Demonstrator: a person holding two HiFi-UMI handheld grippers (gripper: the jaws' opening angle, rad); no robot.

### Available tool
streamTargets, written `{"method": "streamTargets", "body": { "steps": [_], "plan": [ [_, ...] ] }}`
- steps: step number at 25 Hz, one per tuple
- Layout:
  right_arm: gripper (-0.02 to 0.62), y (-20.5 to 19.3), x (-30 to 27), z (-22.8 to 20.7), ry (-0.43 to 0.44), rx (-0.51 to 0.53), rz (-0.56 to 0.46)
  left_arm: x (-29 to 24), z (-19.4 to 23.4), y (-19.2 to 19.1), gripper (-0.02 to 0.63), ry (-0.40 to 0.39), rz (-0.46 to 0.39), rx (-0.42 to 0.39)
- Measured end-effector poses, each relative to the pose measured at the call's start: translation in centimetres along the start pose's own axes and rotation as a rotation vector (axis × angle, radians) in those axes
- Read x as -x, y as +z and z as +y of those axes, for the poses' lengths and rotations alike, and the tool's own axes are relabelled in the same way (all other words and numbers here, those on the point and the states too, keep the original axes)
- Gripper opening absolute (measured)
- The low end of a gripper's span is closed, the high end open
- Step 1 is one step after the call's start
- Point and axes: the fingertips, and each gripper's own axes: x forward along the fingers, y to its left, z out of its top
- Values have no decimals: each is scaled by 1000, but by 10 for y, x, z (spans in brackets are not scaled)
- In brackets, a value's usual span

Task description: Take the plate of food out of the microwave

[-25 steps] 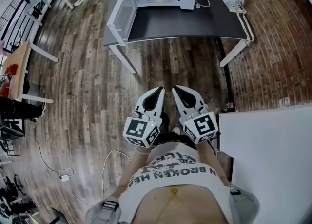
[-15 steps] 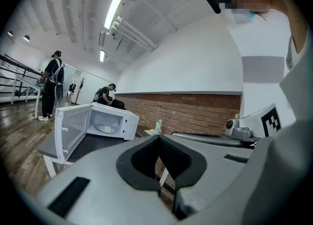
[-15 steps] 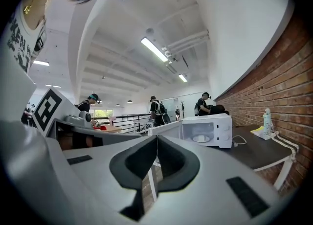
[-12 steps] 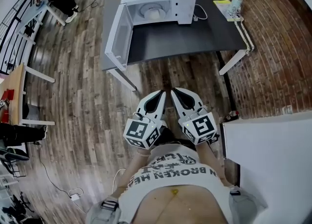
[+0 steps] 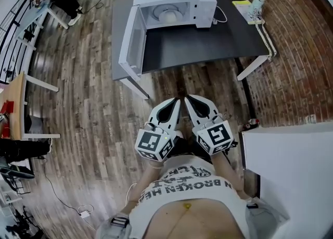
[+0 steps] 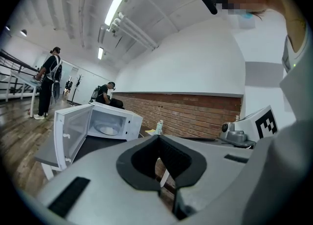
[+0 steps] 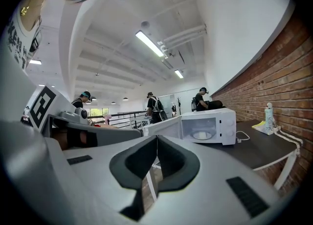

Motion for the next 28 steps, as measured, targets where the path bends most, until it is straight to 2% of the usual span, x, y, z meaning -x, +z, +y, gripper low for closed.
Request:
{"method": "streamTargets", "body": {
  "steps": [11, 16, 24, 28],
  "plan": [
    [9, -4, -33, -24, 3, -3, 28, -31, 30, -1, 8, 16, 11, 41],
    [9, 2, -66, -62, 19, 2, 26, -74, 53, 5, 8, 40, 10, 39],
    [9, 34, -130, -137, 63, 7, 1, -160, 96, 38, 8, 78, -3, 9],
    [9, 44, -152, -166, 82, 7, 7, -192, 109, 48, 8, 102, -7, 21]
  ]
}}
